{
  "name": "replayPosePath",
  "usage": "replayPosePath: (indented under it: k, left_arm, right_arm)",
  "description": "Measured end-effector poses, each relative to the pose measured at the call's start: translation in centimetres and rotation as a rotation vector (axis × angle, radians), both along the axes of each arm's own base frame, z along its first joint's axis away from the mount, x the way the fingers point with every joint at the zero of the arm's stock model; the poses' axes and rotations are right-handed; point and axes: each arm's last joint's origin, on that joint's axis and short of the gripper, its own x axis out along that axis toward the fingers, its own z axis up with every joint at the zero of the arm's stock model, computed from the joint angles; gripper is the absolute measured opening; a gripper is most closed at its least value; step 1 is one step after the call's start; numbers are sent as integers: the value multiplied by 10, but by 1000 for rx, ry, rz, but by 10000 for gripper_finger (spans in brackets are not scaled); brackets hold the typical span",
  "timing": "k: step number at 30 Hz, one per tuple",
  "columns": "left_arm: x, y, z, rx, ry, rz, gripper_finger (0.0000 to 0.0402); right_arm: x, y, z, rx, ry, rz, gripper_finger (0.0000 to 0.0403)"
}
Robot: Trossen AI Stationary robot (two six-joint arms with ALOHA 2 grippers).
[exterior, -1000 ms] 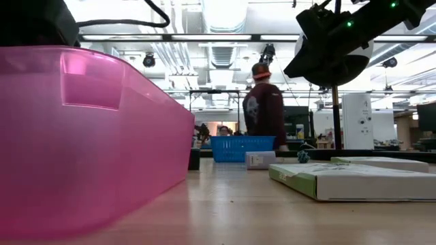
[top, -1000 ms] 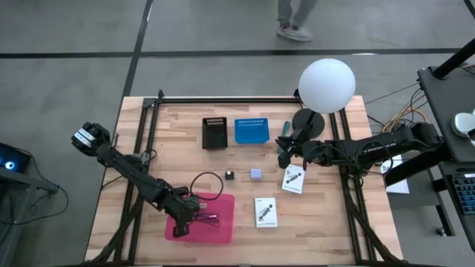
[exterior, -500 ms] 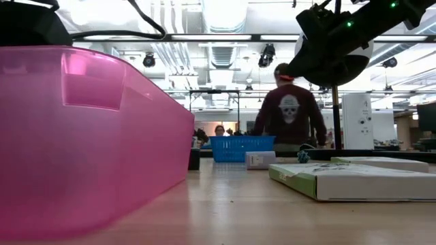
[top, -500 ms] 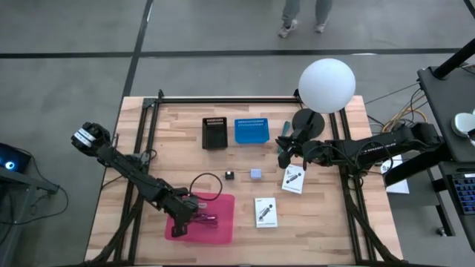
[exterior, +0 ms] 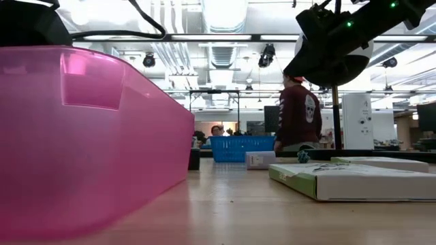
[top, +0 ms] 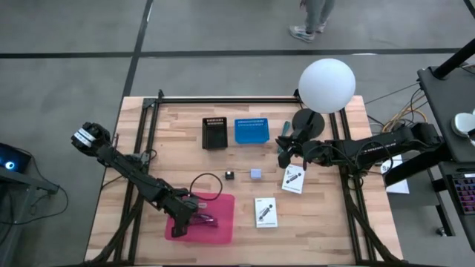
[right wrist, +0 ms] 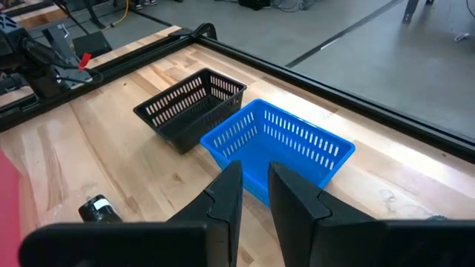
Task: Pick and place items into bin
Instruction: Put the light blue charger cable into the pink bin
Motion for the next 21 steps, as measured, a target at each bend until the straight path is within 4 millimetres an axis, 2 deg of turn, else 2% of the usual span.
replayPosePath:
  k: [5, 21]
  left_arm:
    - [4, -2, 7, -27, -16, 1, 166]
    - [13, 7, 29, -59, -96, 52, 166]
  right_arm:
    - [0, 0, 0, 0, 0, 0, 57]
    - [1, 0, 1, -1, -9, 16, 57]
